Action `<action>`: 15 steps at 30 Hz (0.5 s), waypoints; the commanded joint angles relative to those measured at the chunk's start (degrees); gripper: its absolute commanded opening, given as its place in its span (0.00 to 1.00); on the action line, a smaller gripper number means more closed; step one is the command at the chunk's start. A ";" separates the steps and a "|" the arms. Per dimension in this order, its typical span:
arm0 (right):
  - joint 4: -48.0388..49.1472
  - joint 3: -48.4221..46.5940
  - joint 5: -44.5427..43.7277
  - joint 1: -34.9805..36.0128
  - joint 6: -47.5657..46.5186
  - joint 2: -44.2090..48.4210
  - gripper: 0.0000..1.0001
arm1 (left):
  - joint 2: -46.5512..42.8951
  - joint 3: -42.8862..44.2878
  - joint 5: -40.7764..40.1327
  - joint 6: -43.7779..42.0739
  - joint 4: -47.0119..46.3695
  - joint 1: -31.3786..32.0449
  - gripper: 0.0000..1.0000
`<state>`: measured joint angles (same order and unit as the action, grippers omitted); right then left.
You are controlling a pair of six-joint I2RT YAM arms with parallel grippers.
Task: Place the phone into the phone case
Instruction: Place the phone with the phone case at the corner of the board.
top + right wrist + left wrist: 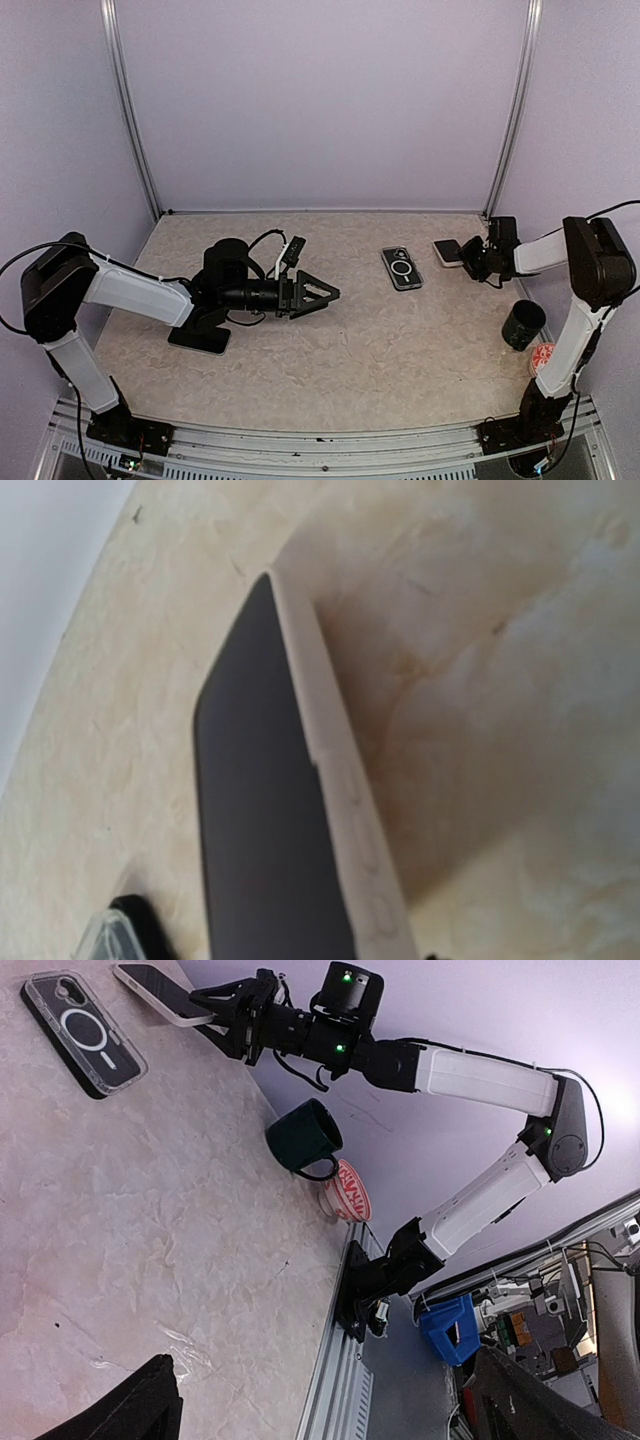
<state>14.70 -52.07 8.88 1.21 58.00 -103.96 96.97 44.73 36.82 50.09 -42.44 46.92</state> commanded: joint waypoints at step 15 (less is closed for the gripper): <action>0.69 2.30 -0.04 0.71 -1.87 2.46 0.44 | -0.11 -1.31 -0.26 0.33 -3.34 0.10 0.99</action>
<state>14.37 -50.81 8.95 1.39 56.80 -103.15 96.97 44.07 36.80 50.13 -43.53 46.92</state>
